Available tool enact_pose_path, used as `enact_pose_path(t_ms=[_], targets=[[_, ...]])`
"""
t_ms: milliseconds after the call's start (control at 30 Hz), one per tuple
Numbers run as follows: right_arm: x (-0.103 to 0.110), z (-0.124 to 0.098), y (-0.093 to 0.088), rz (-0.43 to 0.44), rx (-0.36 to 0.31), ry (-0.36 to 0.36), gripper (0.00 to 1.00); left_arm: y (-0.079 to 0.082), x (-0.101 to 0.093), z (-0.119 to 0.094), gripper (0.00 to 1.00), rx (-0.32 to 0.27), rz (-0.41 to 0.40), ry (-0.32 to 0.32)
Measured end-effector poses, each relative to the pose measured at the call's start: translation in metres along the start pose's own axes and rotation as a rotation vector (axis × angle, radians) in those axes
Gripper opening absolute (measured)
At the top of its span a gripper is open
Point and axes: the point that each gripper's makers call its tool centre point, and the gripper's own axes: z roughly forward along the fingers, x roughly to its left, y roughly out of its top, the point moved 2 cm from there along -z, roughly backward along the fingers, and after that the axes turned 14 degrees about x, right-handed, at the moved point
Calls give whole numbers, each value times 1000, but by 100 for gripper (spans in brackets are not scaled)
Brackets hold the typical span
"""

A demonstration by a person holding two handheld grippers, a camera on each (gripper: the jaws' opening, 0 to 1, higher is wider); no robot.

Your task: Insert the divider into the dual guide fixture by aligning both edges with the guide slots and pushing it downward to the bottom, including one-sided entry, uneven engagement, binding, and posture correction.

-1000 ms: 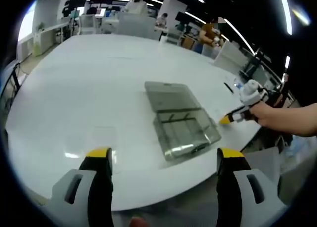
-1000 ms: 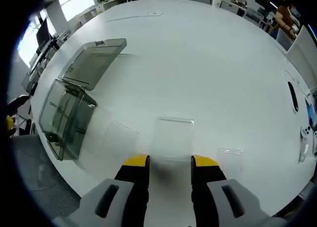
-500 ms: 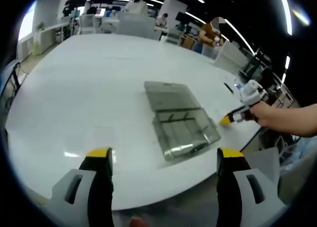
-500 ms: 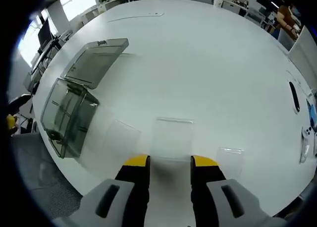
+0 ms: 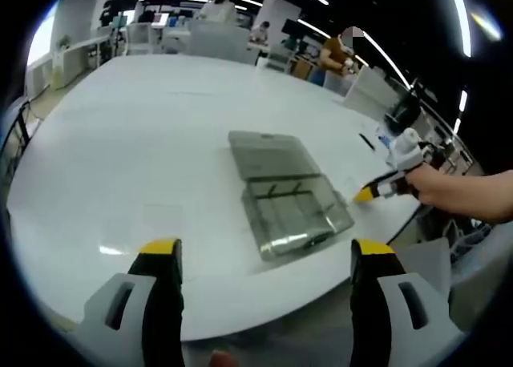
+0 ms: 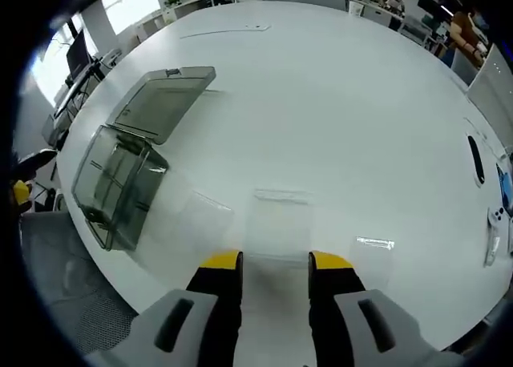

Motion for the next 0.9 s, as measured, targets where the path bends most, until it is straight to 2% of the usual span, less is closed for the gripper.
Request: enact_pose_path(t_ms=[433, 800, 900], targets=[[3, -11, 5, -29, -49, 27, 27, 5, -11, 6, 83, 1, 9, -23], [30, -29, -2, -59, -97, 61, 27, 11, -26, 14, 82, 4, 30, -56], [31, -30, -3, -60, -108, 71, 27, 11, -30, 16, 81, 8, 35, -61]])
